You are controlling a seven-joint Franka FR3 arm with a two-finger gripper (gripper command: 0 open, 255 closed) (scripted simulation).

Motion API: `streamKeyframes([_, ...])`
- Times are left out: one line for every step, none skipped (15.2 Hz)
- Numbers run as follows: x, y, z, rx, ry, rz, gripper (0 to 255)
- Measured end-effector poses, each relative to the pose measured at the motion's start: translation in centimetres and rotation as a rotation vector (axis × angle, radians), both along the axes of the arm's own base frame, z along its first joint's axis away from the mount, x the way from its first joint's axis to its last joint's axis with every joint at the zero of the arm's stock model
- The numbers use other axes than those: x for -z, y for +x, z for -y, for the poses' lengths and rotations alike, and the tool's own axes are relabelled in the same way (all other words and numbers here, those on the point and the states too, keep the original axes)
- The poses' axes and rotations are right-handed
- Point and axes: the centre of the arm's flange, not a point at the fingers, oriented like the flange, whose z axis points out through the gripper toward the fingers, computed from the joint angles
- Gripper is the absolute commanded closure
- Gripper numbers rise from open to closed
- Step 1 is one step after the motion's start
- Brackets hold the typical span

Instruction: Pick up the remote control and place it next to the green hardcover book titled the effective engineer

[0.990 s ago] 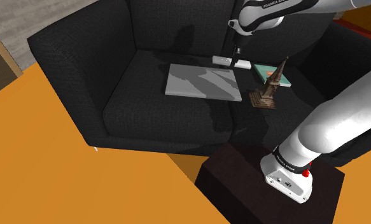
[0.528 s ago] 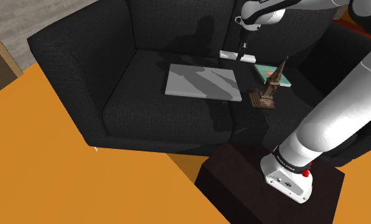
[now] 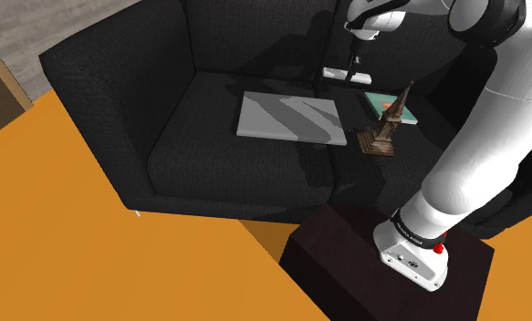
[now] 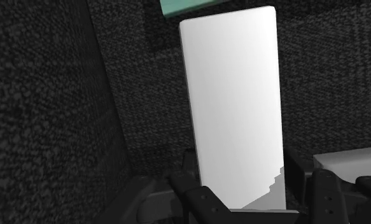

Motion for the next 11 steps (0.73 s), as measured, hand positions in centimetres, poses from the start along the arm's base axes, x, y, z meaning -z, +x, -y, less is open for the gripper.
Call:
streamKeyframes([0.5,0.1,0.2,0.0,0.0,0.0,255])
streamKeyframes([0.9,0.2,0.2,-0.001,0.0,0.0,255])
streamKeyframes([1.4,0.2,0.3,-0.001,0.0,0.0,255])
streamKeyframes([1.9,0.3,0.3,-0.001,0.0,0.0,255])
streamKeyframes([2.6,0.3,0.3,-0.001,0.0,0.0,255])
streamKeyframes([3.1,0.2,0.3,-0.001,0.0,0.0,255])
streamKeyframes([3.6,0.2,0.3,-0.001,0.0,0.0,255])
streamKeyframes([4.1,0.2,0.3,-0.001,0.0,0.0,255])
streamKeyframes([4.7,0.2,0.3,-0.001,0.0,0.0,255])
streamKeyframes([5.2,0.2,0.3,-0.001,0.0,0.0,255])
streamKeyframes([5.7,0.2,0.3,-0.001,0.0,0.0,255])
